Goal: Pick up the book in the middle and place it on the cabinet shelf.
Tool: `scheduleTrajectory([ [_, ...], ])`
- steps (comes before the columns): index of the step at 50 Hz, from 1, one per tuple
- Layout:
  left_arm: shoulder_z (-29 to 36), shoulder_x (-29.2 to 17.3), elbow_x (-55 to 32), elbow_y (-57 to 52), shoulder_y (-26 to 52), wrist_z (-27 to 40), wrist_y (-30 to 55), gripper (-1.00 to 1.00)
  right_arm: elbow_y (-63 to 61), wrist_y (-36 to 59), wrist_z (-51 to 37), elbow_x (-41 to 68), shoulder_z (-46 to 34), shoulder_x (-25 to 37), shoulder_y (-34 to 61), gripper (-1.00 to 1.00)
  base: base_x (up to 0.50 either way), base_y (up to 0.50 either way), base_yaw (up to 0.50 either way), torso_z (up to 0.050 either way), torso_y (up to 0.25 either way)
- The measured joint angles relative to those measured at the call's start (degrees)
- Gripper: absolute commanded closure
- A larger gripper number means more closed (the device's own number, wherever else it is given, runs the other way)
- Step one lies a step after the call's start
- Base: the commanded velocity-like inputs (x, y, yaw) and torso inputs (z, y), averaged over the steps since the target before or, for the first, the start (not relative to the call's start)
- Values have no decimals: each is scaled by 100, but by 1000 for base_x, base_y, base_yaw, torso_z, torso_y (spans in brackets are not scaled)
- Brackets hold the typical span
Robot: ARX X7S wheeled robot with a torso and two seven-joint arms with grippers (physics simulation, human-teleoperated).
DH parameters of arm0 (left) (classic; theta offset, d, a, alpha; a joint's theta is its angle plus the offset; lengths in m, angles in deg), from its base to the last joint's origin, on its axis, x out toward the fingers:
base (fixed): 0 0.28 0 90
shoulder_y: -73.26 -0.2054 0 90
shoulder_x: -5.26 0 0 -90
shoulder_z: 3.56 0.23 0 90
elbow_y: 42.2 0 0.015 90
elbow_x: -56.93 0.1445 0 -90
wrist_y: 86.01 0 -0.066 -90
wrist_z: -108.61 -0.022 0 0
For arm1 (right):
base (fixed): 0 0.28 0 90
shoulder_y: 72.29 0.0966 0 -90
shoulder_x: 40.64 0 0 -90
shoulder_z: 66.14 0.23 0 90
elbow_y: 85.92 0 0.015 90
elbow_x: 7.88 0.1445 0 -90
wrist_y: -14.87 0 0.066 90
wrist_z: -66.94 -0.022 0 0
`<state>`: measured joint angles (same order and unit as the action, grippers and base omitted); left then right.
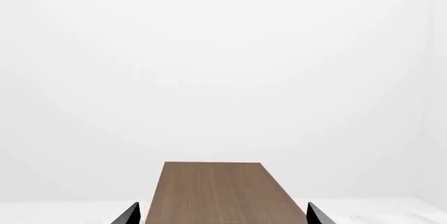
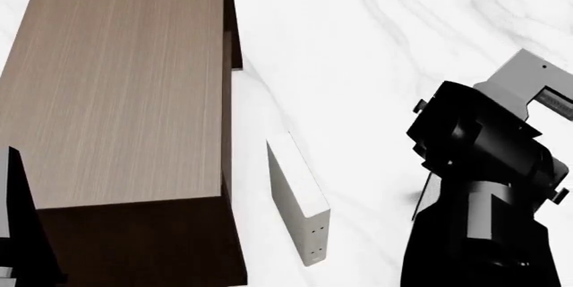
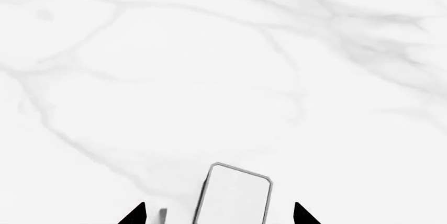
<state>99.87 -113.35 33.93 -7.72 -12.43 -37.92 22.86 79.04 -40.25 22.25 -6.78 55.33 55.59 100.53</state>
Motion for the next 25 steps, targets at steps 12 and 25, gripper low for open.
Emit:
scheduleTrajectory([
  [12, 23, -28, -8, -4, 6, 34, -13, -100, 0, -172, 203, -52, 16, 0, -150, -100, 0, 0, 0, 0, 0],
  [25, 34, -62, -37, -19, 21, 80, -9, -100, -5, -735, 829, -122, -154, -43, -302, 100, 0, 0, 0, 0, 0],
])
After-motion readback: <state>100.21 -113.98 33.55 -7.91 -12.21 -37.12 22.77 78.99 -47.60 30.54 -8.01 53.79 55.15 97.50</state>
